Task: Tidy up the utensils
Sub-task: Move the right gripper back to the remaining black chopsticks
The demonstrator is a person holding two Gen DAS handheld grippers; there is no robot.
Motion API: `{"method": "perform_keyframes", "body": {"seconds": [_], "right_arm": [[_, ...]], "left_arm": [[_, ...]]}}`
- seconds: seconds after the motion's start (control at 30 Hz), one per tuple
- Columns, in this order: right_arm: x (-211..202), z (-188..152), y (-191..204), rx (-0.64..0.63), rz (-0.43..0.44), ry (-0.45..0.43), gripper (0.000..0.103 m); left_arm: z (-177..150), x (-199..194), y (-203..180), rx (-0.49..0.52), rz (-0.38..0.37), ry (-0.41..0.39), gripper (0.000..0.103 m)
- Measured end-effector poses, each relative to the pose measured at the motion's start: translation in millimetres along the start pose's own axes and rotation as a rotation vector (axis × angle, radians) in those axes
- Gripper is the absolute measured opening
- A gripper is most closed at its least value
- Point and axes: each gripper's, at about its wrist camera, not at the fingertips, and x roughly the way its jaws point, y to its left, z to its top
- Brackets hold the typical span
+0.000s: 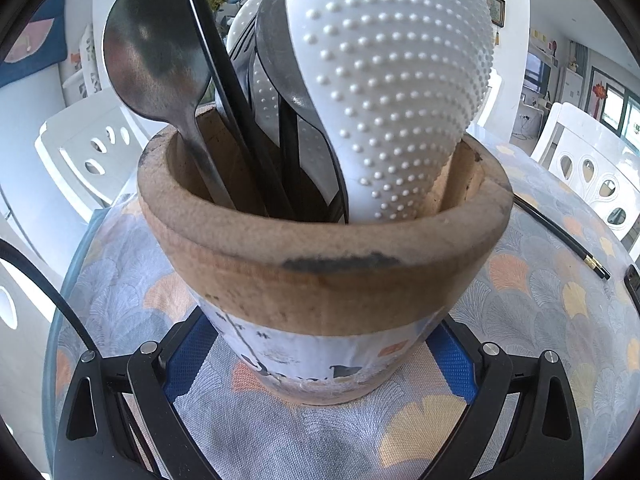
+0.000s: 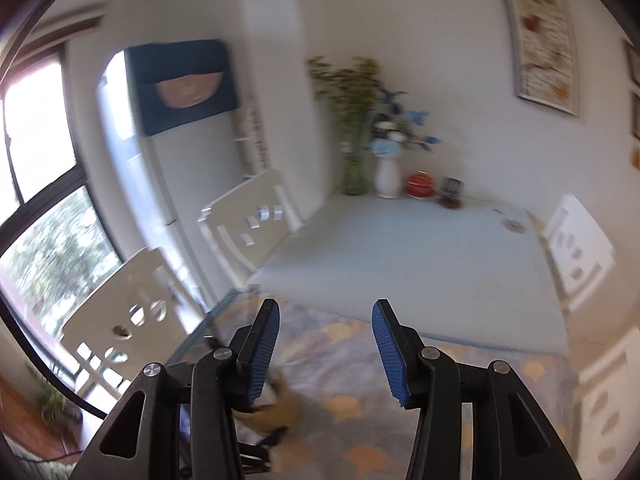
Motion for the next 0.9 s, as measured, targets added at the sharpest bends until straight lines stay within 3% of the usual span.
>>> {"method": "perform_keyframes", "body": {"seconds": [0.2, 0.4, 0.43, 0.5, 0.53, 0.6, 0.9], "right_arm": [[0.5, -15.5, -59.6, 0.112, -0.167, 0.058, 0.047], [56.0, -63.5, -114.0, 0.170, -0.301, 0.312, 0.047], [67.8, -73.1, -122.2, 0.174, -0.312, 0.363, 0.046], [87.4, -97.1, -138.4, 0.206, -0.314, 0.456, 0.032], [93.0, -107.6, -145.0, 0.228, -0.301, 0.483, 0.032], [99.8, -121.8, -153.9, 0.247, -0.293, 0.507, 0.027], [119.7, -153.4, -161.5, 0.228, -0.295, 0.557, 0.024]], "left_arm": [[0.9, 0.8, -3.8, 0.001, 0.002, 0.006, 0.097], [1.8, 3.5, -6.2, 0.004, 0.005, 0.011, 0.097], [1.9, 4.3, -6.2, 0.003, 0.004, 0.013, 0.097], [2.5, 6.6, -5.4, 0.002, 0.001, 0.019, 0.097], [2.6, 7.0, -5.9, 0.000, -0.001, 0.018, 0.097], [2.8, 7.2, -6.7, 0.001, 0.000, 0.018, 0.097], [2.8, 4.6, -5.4, 0.001, 0.001, 0.011, 0.097]]}}
